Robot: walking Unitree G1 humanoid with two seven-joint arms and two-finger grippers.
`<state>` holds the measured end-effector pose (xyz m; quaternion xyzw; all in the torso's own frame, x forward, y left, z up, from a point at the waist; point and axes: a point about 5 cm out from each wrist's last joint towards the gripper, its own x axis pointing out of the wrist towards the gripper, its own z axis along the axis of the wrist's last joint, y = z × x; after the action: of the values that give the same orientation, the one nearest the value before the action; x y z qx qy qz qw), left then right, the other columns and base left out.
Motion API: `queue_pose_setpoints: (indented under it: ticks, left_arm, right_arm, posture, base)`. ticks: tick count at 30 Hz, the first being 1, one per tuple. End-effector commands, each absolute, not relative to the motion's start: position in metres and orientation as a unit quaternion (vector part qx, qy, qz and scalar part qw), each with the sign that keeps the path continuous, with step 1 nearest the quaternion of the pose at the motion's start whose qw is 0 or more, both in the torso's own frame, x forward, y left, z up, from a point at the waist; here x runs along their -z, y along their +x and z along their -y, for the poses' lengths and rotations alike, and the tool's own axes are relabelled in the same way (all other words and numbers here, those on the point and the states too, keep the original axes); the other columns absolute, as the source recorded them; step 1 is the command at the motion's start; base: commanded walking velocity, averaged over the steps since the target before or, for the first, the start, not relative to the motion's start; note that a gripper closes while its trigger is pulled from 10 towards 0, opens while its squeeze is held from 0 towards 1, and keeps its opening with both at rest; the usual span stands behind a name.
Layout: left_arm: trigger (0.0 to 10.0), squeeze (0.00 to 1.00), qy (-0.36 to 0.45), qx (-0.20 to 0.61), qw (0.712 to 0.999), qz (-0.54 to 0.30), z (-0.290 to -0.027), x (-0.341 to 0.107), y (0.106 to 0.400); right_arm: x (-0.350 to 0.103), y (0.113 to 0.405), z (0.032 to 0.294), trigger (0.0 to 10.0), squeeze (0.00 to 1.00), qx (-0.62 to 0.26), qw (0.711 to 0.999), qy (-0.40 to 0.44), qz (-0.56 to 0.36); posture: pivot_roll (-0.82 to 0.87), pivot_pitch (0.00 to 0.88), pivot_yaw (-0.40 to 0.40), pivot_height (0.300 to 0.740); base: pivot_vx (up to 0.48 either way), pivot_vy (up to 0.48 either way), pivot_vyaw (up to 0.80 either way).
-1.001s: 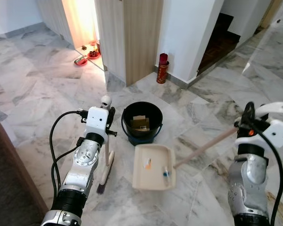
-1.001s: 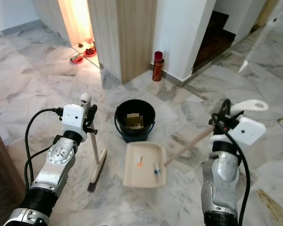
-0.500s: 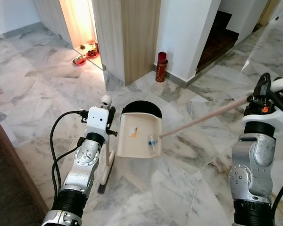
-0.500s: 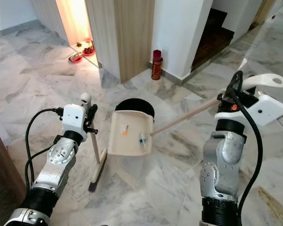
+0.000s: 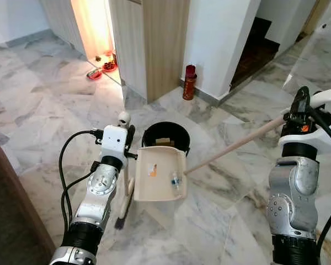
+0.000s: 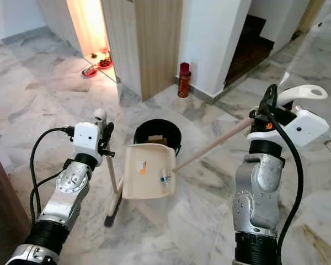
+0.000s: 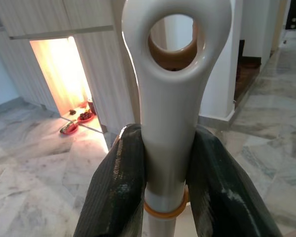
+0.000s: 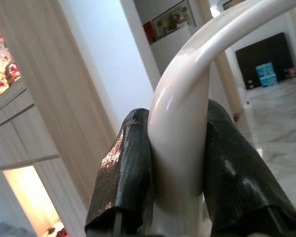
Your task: Sweep floor
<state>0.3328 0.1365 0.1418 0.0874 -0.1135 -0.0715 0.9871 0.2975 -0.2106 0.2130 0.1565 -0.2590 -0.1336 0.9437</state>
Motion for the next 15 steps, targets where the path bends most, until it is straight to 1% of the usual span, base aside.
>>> queue_pose_setpoints:
  ticks: [1, 6, 11, 15]
  left_arm:
    - [10.0, 0.00, 0.090, 0.066, 0.984, 0.140, -0.1375, -0.1528, 0.3341]
    - [10.0, 0.00, 0.090, 0.065, 0.984, 0.140, -0.1373, -0.1528, 0.3345]
    - [10.0, 0.00, 0.090, 0.064, 0.984, 0.140, -0.1378, -0.1528, 0.3348]
    - [10.0, 0.00, 0.090, 0.061, 0.984, 0.142, -0.1383, -0.1534, 0.3351]
  right_arm:
    - [-0.2380, 0.2916, 0.2076, 10.0, 0.00, 0.118, 0.927, 0.170, 0.314]
    - [-0.2406, 0.2918, 0.2053, 10.0, 0.00, 0.111, 0.928, 0.162, 0.318]
    - [-0.2421, 0.2916, 0.2024, 10.0, 0.00, 0.102, 0.928, 0.159, 0.320]
    - [-0.2428, 0.2915, 0.1999, 10.0, 0.00, 0.094, 0.929, 0.157, 0.321]
  posture:
    - [0.11, 0.048, -0.015, 0.740]
    - [0.11, 0.051, -0.016, 0.740]
    - [0.11, 0.053, -0.019, 0.740]
    - [0.12, 0.054, -0.021, 0.740]
  base:
    - [0.349, 0.000, 0.00]
    - [0.349, 0.000, 0.00]
    - [0.350, 0.000, 0.49]
    - [0.347, 0.000, 0.00]
